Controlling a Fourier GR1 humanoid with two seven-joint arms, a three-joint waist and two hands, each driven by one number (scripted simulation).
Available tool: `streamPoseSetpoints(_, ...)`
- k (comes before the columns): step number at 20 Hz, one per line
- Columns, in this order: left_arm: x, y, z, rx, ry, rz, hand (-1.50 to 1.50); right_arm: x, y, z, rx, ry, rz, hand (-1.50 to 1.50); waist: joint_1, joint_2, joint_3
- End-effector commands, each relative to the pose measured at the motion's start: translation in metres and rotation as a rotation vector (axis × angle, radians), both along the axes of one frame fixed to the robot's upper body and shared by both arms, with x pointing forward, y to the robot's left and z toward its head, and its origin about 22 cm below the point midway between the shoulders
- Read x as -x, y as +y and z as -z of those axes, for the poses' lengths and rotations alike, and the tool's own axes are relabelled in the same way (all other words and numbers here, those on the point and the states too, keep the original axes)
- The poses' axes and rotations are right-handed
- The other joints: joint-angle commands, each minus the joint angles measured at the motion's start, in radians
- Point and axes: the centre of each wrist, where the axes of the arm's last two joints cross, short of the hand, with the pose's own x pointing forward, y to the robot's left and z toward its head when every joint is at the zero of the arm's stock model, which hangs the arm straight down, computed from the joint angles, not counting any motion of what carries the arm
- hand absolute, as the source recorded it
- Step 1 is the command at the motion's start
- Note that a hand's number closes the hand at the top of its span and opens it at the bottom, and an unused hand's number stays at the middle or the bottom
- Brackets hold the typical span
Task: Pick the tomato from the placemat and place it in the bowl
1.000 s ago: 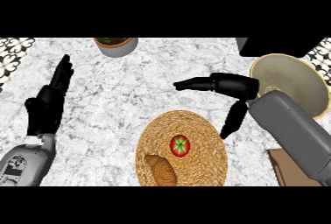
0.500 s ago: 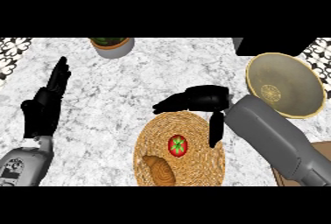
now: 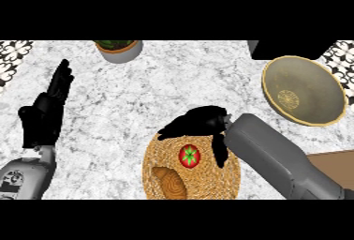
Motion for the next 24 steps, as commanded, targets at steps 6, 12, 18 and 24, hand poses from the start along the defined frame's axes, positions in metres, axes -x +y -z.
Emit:
streamPoseSetpoints(6,0.001,-0.002,0.01,-0.004,0.015,0.005,0.0,0.007,0.01,0.044,0.054,0.006,0.008,-1.5,0.0,0.001,0.0)
streamPoseSetpoints(12,0.006,0.005,0.004,0.009,0.016,0.015,0.0,0.021,0.025,0.069,0.032,0.013,-0.001,-1.5,-0.001,0.0,0.0)
streamPoseSetpoints(18,0.011,-0.016,-0.003,-0.005,-0.005,0.008,0.0,0.018,0.034,0.074,0.067,-0.042,-0.071,1.5,0.001,0.0,0.0)
streamPoseSetpoints(24,0.006,0.017,-0.01,-0.011,0.004,-0.007,0.0,0.023,0.025,0.096,-0.028,-0.081,-0.097,1.5,0.004,0.002,0.0)
